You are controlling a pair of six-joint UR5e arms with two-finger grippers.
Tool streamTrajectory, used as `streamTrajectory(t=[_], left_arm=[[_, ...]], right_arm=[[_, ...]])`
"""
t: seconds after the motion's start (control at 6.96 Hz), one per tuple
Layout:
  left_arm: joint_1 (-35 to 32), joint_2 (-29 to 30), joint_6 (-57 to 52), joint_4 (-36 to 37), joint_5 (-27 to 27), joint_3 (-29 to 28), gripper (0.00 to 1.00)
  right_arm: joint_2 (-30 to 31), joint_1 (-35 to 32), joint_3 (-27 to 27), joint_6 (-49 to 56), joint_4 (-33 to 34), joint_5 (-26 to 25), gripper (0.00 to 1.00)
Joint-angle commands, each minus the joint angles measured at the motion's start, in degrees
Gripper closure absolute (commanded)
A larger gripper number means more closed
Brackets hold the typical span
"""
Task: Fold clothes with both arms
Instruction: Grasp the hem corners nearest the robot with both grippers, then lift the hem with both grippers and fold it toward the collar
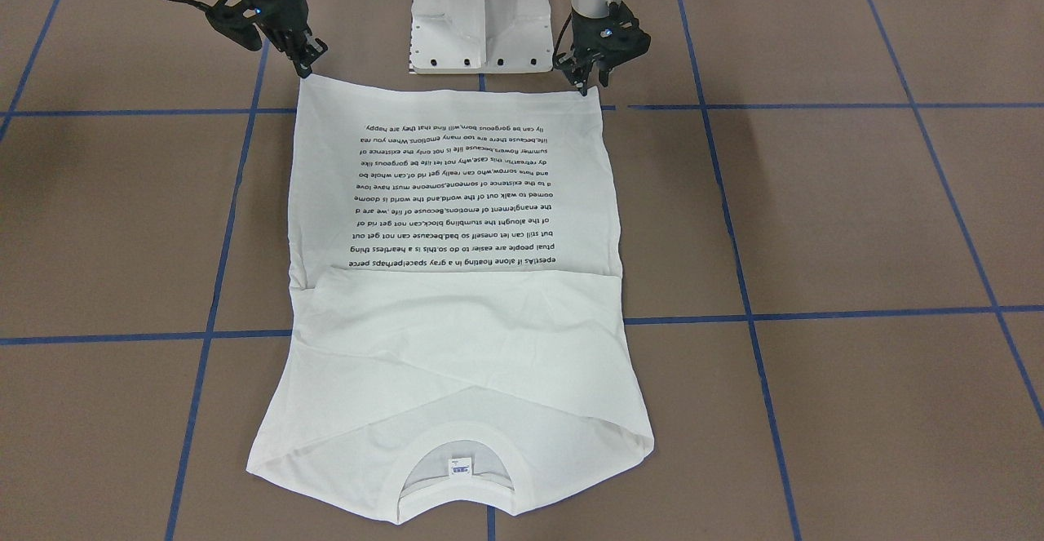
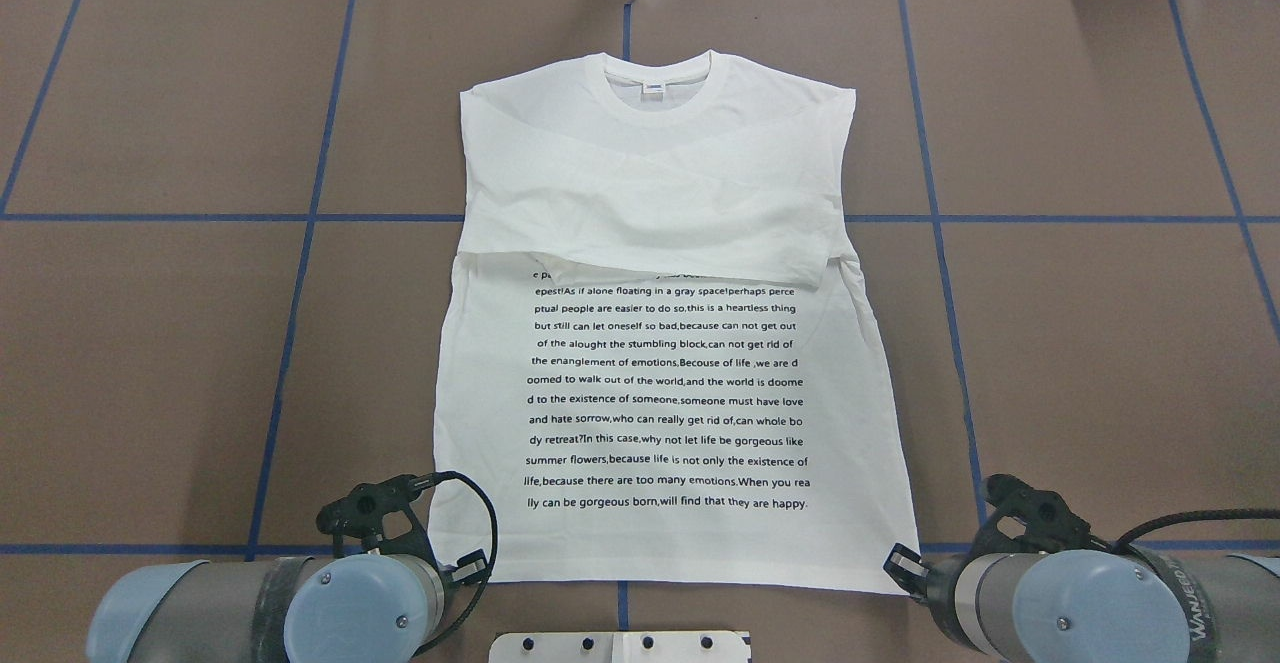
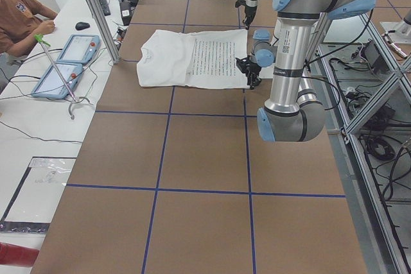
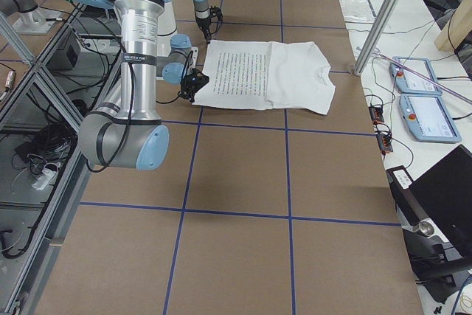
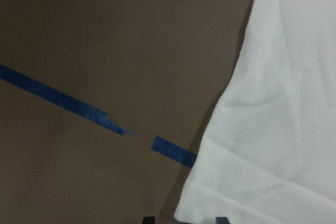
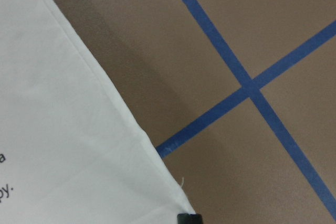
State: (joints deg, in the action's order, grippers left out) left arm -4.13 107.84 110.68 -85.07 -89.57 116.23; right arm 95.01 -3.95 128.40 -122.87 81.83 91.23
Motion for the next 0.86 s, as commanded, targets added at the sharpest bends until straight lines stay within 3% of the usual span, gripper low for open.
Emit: streamTrajectory(t=[0.0, 0.43, 0.72], left_arm=[[0.0, 0.0, 0.32, -0.53, 0.01, -0.22, 1.0], [-0.61, 0.35, 0.06, -0.53, -0.08, 0.66, 1.0], [-0.97, -0.35, 0.5, -0.01, -0.17, 4.78, 1.0]], right_arm=[[-0.09, 0.0, 0.0, 0.0, 0.0, 0.0, 1.0], [0.0, 0.0, 0.0, 0.0, 0.0, 0.0, 1.0], [-0.17, 0.0, 0.26, -0.09, 0.0, 0.0, 1.0]])
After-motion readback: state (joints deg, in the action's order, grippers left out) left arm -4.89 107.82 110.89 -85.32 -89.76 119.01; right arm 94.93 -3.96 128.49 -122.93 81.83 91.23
